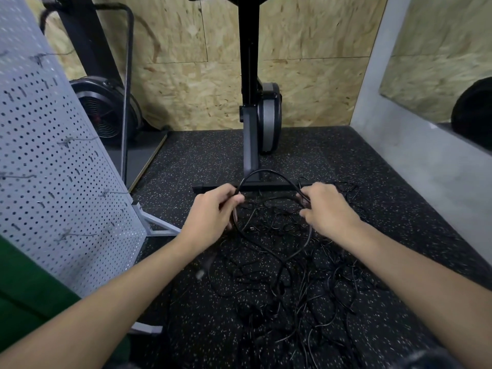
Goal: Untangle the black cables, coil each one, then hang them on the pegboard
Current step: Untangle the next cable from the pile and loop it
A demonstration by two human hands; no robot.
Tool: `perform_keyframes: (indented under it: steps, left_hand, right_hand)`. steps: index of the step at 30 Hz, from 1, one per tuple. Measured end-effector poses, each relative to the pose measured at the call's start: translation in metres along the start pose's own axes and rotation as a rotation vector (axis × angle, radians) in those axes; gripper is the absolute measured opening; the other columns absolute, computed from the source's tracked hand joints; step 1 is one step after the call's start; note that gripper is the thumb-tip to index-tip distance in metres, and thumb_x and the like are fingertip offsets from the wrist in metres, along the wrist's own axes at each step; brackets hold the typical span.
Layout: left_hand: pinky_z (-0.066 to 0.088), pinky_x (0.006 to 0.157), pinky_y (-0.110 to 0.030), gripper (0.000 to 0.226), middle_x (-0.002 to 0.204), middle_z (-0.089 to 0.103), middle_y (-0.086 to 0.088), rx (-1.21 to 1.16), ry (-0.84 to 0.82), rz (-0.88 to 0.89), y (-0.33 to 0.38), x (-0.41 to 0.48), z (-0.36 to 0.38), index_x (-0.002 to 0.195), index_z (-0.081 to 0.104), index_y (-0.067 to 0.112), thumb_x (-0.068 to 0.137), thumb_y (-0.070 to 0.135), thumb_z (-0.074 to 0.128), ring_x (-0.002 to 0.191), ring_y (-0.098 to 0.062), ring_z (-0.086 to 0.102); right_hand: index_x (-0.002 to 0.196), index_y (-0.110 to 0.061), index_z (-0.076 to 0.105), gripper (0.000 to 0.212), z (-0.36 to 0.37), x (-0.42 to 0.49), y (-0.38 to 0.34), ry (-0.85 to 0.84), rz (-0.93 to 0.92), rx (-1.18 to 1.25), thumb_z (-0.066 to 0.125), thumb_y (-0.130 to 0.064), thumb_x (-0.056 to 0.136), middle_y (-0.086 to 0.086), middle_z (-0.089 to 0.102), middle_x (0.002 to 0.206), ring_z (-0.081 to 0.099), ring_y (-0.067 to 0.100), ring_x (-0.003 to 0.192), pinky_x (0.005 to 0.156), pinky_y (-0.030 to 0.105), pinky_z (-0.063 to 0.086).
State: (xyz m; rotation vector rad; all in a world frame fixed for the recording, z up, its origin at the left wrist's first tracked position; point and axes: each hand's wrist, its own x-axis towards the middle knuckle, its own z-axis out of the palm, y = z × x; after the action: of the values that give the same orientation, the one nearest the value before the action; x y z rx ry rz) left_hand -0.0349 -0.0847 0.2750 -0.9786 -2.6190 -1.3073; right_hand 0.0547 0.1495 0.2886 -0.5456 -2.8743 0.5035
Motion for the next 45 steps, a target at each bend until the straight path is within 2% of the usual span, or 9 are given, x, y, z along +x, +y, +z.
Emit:
perform_keyframes:
  steps: [4,7,13,20,30,33,38,42,45]
  left_hand:
    - [0.060,0.058,-0.034,0.019,0.075,0.073,-0.009,-0.246,-0.079,-0.057,0.002,-0.002,0.002,0.095,0.062,0.009,0.108,0.021,0.056,0.060,-0.027,0.072]
    - [0.059,0.061,-0.037,0.021,0.078,0.073,-0.015,-0.429,-0.084,-0.110,0.000,0.001,0.002,0.098,0.060,0.007,0.110,0.021,0.052,0.064,-0.032,0.071]
    - [0.059,0.065,-0.031,0.021,0.082,0.072,-0.013,-0.708,-0.099,-0.174,0.004,0.001,0.003,0.107,0.061,0.005,0.109,0.023,0.051,0.070,-0.026,0.069]
    - [0.056,0.063,-0.025,0.027,0.078,0.067,-0.009,-0.922,-0.046,-0.258,0.009,0.005,-0.002,0.117,0.065,0.004,0.111,0.023,0.046,0.065,-0.018,0.063]
    - [0.053,0.058,-0.031,0.025,0.072,0.071,-0.001,-0.426,0.142,-0.250,-0.009,0.005,-0.007,0.103,0.072,0.017,0.111,0.022,0.049,0.059,-0.014,0.065]
    - [0.059,0.082,-0.034,0.021,0.101,0.073,0.009,-0.147,0.126,-0.144,-0.018,0.001,-0.009,0.125,0.065,0.026,0.109,0.021,0.053,0.089,-0.004,0.069]
    - [0.038,0.113,-0.035,0.080,0.161,0.027,0.019,0.130,-0.140,0.148,-0.008,-0.010,-0.012,0.160,0.023,0.046,0.095,0.041,0.069,0.144,-0.007,0.038]
    - [0.052,0.100,-0.040,0.117,0.144,0.039,0.018,0.299,-0.149,0.125,-0.014,-0.007,-0.011,0.164,0.009,0.047,0.073,0.075,0.078,0.127,-0.013,0.054]
    - [0.054,0.093,-0.037,0.111,0.125,0.048,0.017,0.443,-0.175,0.097,-0.016,-0.001,-0.012,0.159,0.031,0.041,0.066,0.079,0.078,0.112,-0.010,0.057]
  right_hand:
    - [0.102,-0.022,0.069,0.019,-0.004,-0.002,-0.007,-0.210,-0.031,0.369,0.081,-0.026,0.088,-0.004,0.074,0.088,0.060,0.004,0.058,0.055,0.016,0.043]
    - [0.111,-0.023,0.070,0.029,0.001,-0.006,-0.010,-0.384,-0.051,0.625,0.084,-0.020,0.086,-0.003,0.076,0.103,0.048,0.010,0.044,0.045,0.024,0.040]
    - [0.123,-0.025,0.068,0.047,0.011,-0.011,-0.014,-0.480,-0.135,0.665,0.089,-0.027,0.081,-0.013,0.075,0.113,0.047,0.014,0.052,0.045,0.026,0.040]
    - [0.107,-0.011,0.070,0.026,0.012,-0.017,-0.021,-0.574,-0.170,0.610,0.076,-0.033,0.095,0.008,0.078,0.090,0.040,0.007,0.041,0.039,0.022,0.030]
    - [0.085,-0.017,0.074,0.044,0.004,-0.015,-0.024,-0.544,-0.271,0.280,0.055,-0.053,0.103,-0.001,0.071,0.066,0.053,0.004,0.049,0.053,0.017,0.044]
    - [0.082,-0.019,0.071,0.046,0.004,-0.015,-0.021,-0.539,-0.274,0.208,0.051,-0.054,0.104,-0.005,0.061,0.059,0.053,0.005,0.052,0.062,0.023,0.047]
    - [0.088,-0.019,0.067,0.040,0.013,-0.014,-0.019,-0.537,-0.257,0.163,0.049,-0.047,0.108,-0.001,0.068,0.061,0.062,0.008,0.053,0.066,0.030,0.054]
    - [0.095,-0.018,0.068,0.027,0.013,-0.016,-0.018,-0.574,-0.270,0.233,0.053,-0.035,0.108,-0.005,0.069,0.072,0.058,0.008,0.050,0.051,0.020,0.046]
    - [0.098,-0.028,0.066,0.019,0.013,-0.015,-0.016,-0.608,-0.316,0.232,0.054,-0.038,0.107,-0.006,0.073,0.078,0.053,0.006,0.053,0.052,0.020,0.043]
